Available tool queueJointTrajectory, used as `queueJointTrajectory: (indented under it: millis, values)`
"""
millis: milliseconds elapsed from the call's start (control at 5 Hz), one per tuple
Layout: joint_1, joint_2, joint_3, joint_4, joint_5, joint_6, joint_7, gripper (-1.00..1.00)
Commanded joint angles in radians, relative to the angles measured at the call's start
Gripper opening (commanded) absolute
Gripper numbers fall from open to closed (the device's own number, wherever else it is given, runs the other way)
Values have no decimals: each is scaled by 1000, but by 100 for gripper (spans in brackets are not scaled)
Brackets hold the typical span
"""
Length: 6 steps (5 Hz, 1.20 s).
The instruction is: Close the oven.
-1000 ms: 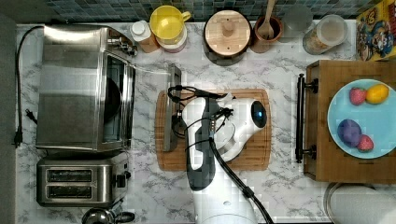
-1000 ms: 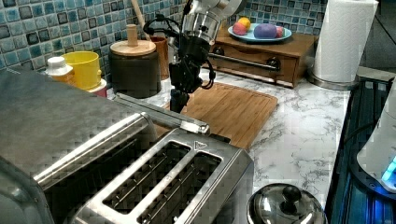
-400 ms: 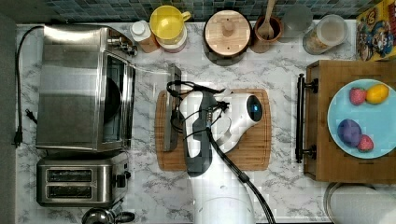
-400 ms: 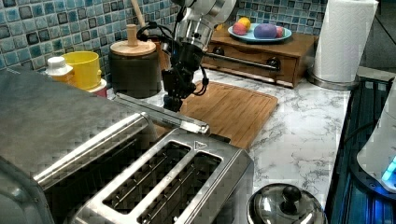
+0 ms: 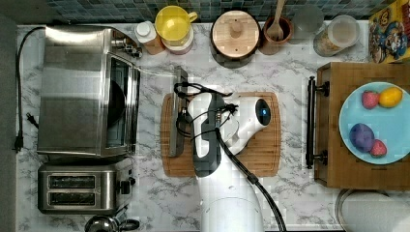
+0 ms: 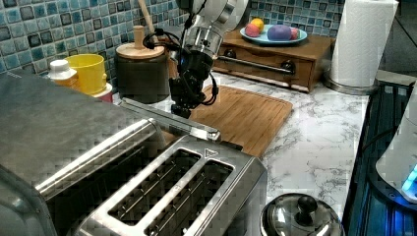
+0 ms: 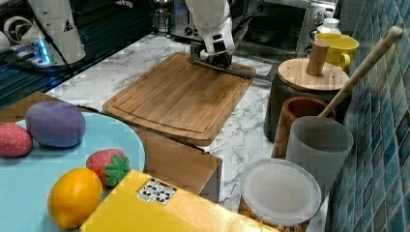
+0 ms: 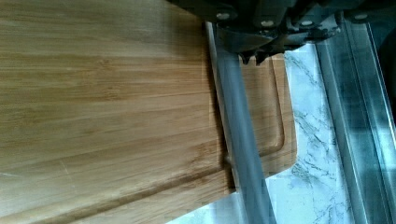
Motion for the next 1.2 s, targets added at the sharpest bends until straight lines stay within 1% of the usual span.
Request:
queueJointTrajectory:
  millis: [200, 400, 600, 800, 1000, 1200]
  values:
    - [76, -196, 95, 90, 26, -32, 29, -100]
    - [138, -222, 107, 101, -53, 13, 118, -100]
    - [186, -230, 136, 125, -196, 74, 267, -100]
    - [218, -203, 150, 164, -367, 92, 468, -100]
    - [188, -229, 182, 145, -317, 125, 438, -100]
    - [208, -232, 197, 190, -474, 123, 575, -100]
